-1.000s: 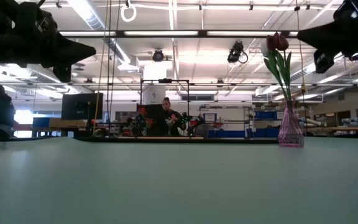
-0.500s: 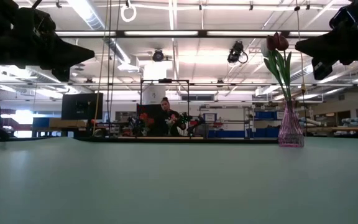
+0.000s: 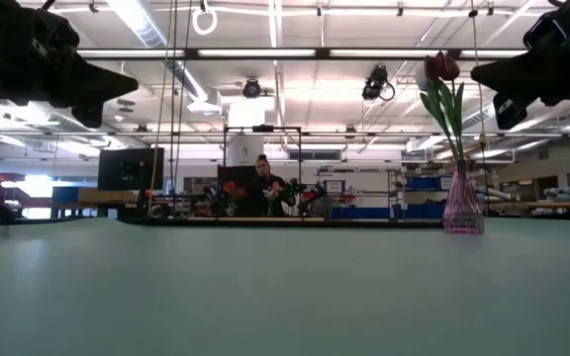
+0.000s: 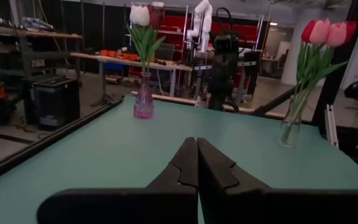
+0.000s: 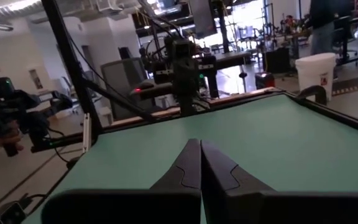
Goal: Sort flowers into vase by color
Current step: Return to Home Position
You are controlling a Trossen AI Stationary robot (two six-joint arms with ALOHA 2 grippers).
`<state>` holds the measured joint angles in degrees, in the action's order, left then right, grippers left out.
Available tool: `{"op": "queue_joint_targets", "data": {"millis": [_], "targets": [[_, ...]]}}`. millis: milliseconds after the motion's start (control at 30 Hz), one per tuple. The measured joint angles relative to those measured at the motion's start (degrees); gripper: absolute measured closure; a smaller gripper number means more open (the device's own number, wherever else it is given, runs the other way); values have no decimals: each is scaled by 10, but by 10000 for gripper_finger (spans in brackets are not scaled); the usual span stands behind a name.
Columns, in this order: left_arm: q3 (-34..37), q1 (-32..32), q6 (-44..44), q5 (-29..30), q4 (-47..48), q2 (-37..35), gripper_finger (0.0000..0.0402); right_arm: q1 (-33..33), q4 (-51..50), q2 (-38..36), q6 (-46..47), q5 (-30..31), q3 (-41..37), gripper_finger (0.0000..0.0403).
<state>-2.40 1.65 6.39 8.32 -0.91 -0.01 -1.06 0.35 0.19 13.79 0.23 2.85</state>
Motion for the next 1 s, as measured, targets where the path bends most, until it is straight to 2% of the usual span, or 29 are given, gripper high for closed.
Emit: {"op": "queue_joint_targets", "data": {"millis": [267, 467, 733, 1000], "targets": [[-2, 0, -10, 0, 20, 1, 401, -30, -14, 0, 1, -24, 0, 402], [19, -3, 6, -10, -9, 2, 401, -38, -16, 1, -20, -59, 0, 400], [19, -5, 6, -11, -9, 4, 400, -37, -44, 1, -23, -60, 0, 393], [19, -5, 6, -11, -9, 4, 376, -37, -43, 1, 6, -59, 0, 366]]}}
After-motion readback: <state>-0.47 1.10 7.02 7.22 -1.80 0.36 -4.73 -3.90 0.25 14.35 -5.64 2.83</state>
